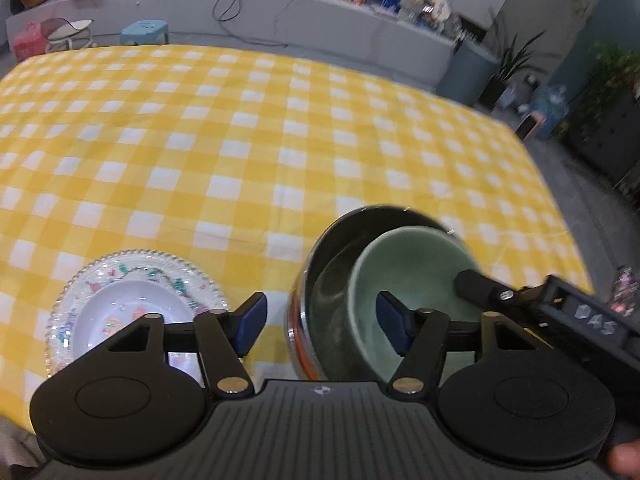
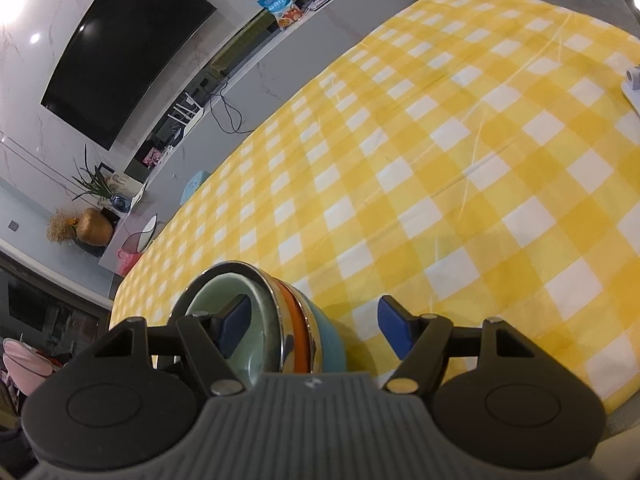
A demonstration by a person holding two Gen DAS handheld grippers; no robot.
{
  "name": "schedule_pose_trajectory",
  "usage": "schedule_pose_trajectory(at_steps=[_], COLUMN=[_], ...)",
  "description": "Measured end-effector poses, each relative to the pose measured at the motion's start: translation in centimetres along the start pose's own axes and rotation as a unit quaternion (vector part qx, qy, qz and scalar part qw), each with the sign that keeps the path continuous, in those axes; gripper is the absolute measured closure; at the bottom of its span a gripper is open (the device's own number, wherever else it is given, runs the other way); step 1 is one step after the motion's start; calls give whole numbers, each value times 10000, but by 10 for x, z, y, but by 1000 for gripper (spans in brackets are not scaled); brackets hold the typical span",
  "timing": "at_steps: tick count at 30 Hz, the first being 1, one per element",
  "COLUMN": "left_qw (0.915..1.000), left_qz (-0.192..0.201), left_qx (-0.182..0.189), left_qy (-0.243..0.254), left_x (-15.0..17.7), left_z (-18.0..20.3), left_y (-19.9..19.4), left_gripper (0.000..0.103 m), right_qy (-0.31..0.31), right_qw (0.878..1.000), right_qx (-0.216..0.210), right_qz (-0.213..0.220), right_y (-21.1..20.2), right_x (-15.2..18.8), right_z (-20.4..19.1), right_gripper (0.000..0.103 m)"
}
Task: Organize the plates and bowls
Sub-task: 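Open both grippers and regrip the nested bowl stack rims, then carry the nested bowl stack with both grippers toward the stacked plates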
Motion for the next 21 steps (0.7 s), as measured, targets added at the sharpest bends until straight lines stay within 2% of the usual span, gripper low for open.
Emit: schedule_pose_trajectory(at_steps=[3,9,12,15,16,18,21], left_qw=[9993,9978,9981,9996,9999,9982,9939], left_qz=[9,78,58,105,86,1,-116], left_qx=[-295,-504,-493,-138,87,514,789], left_qy=[221,434,376,213,86,-308,-768], left_x=[1,-1,-1,-2,-2,-2,1], left_z=[2,3,1,-1,-2,-8,-20], left_y=[1,-7,-7,-8,-8,-5,2], left_gripper=[35,42,43,40,33,27,27], right_qy=[25,-1,-35,-131,-173,-257,-193], right_qw=[10000,10000,9999,9997,9996,9993,9995], right_qx=[10,3,-6,-64,-93,-125,-131], right_qz=[-36,-67,-98,-184,-207,-227,-232], right_y=[2,2,3,5,6,6,7], right_x=[-1,-1,0,2,3,4,3], right_z=[2,1,1,-3,-5,-8,-6], right_gripper=[34,33,33,33,33,32,30])
Point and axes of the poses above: each gripper's, at about its wrist camera, not at the fingertips, and y roughly the way its jaws point, z to its right, x to its underside, the point moved 6 cm from there along y, roughly the way its jaws point, and after that the axes turned 14 degrees about -x, right-handed, at the moved point
